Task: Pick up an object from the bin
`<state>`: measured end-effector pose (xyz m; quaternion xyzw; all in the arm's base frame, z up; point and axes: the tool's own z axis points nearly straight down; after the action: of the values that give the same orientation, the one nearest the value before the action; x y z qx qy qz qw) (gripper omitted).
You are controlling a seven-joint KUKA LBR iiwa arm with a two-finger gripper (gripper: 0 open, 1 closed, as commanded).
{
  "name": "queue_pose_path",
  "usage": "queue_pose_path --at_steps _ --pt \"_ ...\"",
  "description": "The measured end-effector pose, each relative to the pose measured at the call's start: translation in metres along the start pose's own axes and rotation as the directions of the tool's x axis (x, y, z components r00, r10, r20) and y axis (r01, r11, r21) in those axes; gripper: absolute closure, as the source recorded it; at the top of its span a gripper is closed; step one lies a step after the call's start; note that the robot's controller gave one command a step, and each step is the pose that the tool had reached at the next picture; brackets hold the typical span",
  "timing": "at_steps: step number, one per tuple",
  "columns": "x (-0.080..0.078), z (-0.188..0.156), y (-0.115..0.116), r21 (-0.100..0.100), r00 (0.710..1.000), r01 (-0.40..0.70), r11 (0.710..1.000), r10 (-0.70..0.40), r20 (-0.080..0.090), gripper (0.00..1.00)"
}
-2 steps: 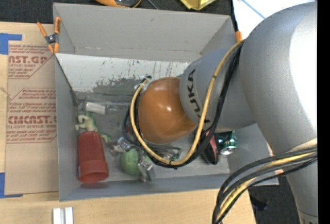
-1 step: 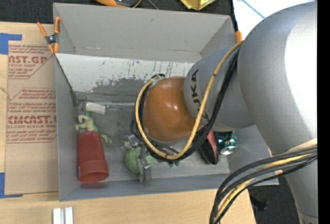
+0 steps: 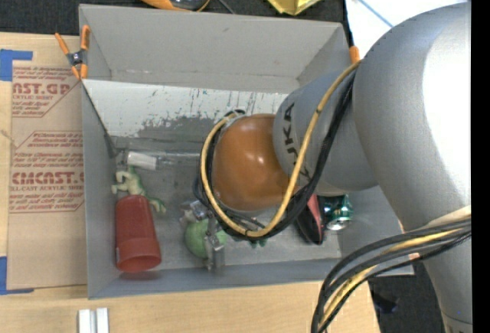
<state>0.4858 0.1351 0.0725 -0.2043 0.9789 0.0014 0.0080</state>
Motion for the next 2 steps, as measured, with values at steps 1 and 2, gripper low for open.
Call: queue_pose_path --at_steps 1,2 --pt "0.001 -0.008 0.001 -0.001 1.000 -0.001 1.000 0.001 -0.005 1.00" --pt "0.002 -0.022 0.001 -0.002 1.000 0.001 1.000 -0.001 -0.009 1.00"
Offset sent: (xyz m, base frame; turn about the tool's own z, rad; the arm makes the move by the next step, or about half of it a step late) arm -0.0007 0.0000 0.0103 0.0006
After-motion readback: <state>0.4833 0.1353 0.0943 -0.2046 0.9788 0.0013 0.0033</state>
